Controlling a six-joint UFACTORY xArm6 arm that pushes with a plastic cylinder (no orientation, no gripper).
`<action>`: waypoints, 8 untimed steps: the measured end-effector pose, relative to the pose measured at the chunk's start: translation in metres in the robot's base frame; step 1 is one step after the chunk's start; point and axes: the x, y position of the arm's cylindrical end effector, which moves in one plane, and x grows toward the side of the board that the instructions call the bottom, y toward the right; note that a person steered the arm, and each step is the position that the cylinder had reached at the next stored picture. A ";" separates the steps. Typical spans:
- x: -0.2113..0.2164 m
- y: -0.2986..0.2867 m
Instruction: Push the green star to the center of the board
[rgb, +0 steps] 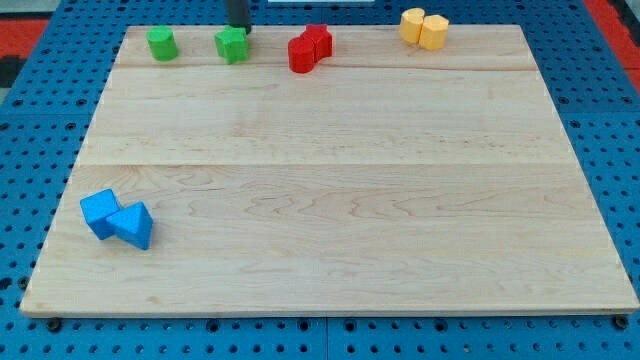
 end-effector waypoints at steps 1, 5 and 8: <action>0.021 -0.012; 0.050 -0.026; 0.135 0.065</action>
